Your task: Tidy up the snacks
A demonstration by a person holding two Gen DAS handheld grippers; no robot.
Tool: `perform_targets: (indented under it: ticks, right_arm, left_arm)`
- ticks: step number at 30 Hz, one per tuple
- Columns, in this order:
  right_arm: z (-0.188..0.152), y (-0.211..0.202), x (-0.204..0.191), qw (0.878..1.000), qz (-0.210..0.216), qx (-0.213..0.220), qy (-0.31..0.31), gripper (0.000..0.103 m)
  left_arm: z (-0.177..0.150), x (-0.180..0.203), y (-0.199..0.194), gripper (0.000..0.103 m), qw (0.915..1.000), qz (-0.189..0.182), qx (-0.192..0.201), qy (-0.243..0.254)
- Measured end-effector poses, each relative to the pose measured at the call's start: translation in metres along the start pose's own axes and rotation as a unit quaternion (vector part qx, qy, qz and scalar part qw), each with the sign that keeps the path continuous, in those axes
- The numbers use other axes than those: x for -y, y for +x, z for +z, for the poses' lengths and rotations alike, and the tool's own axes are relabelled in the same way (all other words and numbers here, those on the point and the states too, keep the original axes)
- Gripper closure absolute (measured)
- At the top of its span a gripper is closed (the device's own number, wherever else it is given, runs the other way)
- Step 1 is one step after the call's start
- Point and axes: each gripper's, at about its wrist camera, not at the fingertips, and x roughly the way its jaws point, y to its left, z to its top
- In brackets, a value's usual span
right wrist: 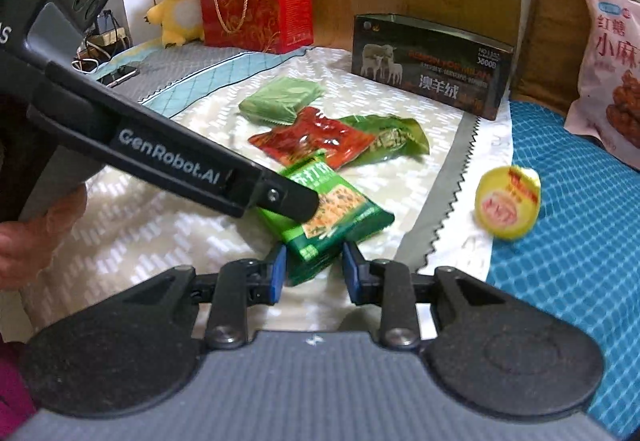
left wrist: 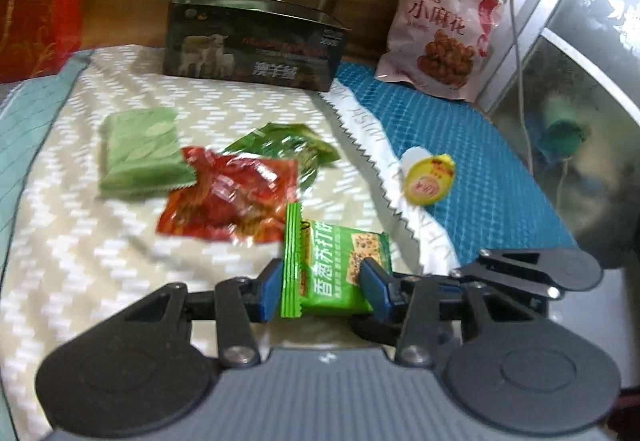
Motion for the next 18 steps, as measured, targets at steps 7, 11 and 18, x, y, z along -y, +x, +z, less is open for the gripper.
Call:
perform_targets:
  ticks: [7,11,18]
  right_arm:
    - [-0.02,-0.014,-0.003,0.998,0.006,0.032,0.056,0.06]
    - [-0.032,-0.022,-0.007,0.994,0.009,0.054,0.094,0.055]
    - [-0.039,-0.032,-0.005,0.991,0.004,0.071,0.109,0.055]
  left_arm:
    - [-0.019,0.005,-0.019,0.055,0.9979,0.06,0.024,0.011]
    - [-0.026,0.004,-0.024,0.049,0.9957,0.083,0.035,0.018]
    - [-0.031,0.002,-0.028,0.047,0.9936,0.1,0.043,0.03]
